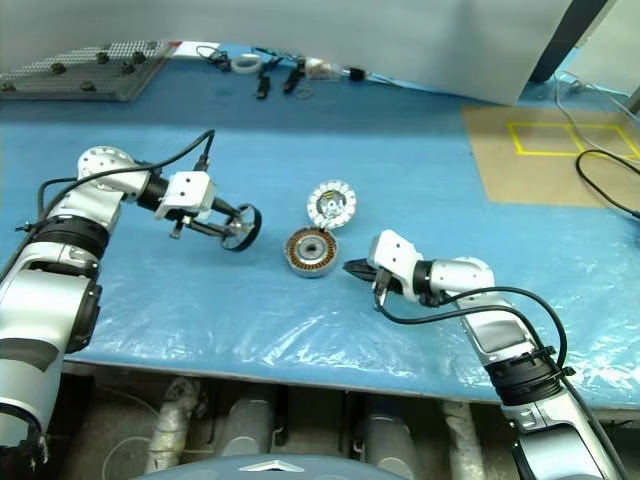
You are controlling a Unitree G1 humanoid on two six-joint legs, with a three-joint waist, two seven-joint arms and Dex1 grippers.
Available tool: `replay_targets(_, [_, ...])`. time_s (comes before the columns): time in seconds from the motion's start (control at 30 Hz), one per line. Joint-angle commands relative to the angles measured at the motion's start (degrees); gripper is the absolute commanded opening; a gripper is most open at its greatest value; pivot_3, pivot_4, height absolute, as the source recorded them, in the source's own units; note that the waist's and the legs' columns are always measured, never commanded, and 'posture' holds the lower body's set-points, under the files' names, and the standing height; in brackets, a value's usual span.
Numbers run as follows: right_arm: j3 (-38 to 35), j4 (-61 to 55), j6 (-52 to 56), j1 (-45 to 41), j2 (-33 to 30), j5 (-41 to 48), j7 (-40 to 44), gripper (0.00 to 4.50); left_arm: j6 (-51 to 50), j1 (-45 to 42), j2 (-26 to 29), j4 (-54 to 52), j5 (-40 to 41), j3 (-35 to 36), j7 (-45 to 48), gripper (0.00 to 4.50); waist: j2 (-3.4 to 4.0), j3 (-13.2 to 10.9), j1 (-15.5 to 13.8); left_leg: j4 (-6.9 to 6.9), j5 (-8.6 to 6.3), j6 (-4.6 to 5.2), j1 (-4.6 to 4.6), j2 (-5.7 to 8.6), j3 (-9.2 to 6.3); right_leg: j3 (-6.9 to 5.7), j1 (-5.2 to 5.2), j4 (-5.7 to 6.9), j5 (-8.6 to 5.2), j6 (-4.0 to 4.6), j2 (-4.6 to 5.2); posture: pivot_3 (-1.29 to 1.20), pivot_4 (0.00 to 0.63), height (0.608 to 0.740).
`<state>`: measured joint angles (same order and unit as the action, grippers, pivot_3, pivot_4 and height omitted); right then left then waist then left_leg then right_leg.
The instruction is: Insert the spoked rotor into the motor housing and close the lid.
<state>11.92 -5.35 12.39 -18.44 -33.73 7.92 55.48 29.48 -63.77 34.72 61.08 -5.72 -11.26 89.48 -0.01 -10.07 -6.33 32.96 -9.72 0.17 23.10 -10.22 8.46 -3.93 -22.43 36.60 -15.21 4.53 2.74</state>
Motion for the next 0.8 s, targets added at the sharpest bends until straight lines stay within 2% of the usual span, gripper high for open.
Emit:
replay_targets(0.03, [-1.4,-1.1,-1.2,-0.7,-0.2,0.8,0.1,0.0,-2.0,-3.3,-2.6,-3.4,3.5,2.3,-1.6,1.6,-0.01,0.0,-0.3,0.01,0.0,0.0,0.01,0.0,0.0,0.0,0.0,0.0,0.0,0.0,0.0,0.0,0.15,0.74])
replay_targets(0.27, [-1.1,-1.2,-1.3,-0.3,0.0,0.3,-0.9,0.0,-4.2,-1.9,-6.7,-5.4,5.9,3.0,-3.6,1.6,-0.01,0.0,-0.6,0.01,0.0,0.01,-0.01,-0.01,0.02,0.0,-0.02,0.03,0.0,0.0,-0.01,0.0,0.15,0.74])
replay_targets(0.5, [-1.3,-1.7,-1.1,0.2,-0.2,0.2,-1.7,0.0,-6.6,0.0,-7.8,-7.2,7.9,2.9,-0.4,1.6,-0.01,0.0,-0.8,0.01,0.0,0.02,0.01,0.0,0.02,-0.01,-0.02,0.02,0.01,-0.01,0.0,0.0,0.15,0.74])
replay_targets(0.8, [-0.8,-2.3,-0.7,0.7,0.0,0.0,-2.8,0.0,-5.6,2.7,-10.6,-7.7,7.5,2.1,-1.4,1.6,-0.01,0.0,-0.8,0.02,0.0,0.02,0.01,0.0,0.01,-0.02,-0.01,0.02,0.01,-0.01,0.0,0.0,0.15,0.74])
